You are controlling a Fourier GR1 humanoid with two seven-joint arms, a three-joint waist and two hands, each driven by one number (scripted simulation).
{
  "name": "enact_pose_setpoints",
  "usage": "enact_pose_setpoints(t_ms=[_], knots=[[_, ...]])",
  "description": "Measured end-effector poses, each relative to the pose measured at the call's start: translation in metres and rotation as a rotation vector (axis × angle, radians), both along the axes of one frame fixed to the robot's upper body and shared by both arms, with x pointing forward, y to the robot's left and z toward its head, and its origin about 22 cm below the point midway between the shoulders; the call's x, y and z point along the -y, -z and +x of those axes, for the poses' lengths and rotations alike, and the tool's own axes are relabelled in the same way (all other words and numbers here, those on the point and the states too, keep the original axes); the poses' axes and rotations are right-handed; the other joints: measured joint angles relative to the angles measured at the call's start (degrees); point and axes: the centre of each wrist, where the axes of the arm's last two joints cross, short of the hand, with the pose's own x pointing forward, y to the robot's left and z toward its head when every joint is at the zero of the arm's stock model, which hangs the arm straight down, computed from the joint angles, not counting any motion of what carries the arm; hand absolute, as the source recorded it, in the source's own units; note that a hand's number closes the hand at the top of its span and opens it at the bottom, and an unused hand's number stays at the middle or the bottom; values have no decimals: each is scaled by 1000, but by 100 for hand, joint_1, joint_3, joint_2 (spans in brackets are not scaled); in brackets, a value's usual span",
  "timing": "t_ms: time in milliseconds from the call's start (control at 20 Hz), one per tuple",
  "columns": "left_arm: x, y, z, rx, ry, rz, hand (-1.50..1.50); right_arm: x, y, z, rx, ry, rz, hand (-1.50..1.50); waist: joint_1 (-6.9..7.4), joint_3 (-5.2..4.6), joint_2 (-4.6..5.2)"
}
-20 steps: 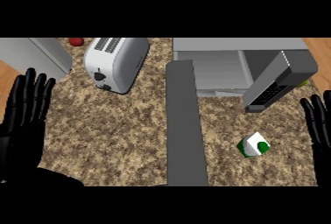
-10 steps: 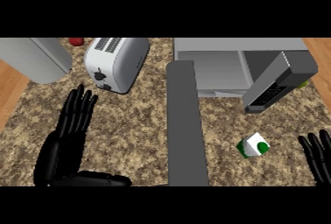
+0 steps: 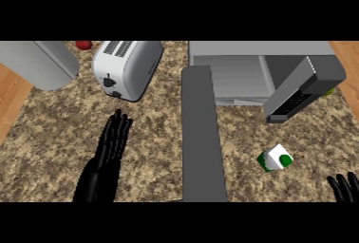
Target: Pick up the milk, place it into the microwave and close the microwave
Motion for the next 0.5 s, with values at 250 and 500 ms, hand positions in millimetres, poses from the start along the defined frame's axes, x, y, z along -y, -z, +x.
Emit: enact_pose_setpoints(t_ms=[250,500], knots=[[7,14,-8,6,-13,1,-150,5,29,2,-2,29,-17,-150,21,0,3],[10,18,-16,-6,-15,-8,-150,9,57,12,-12,65,-27,-150,34,0,6]])
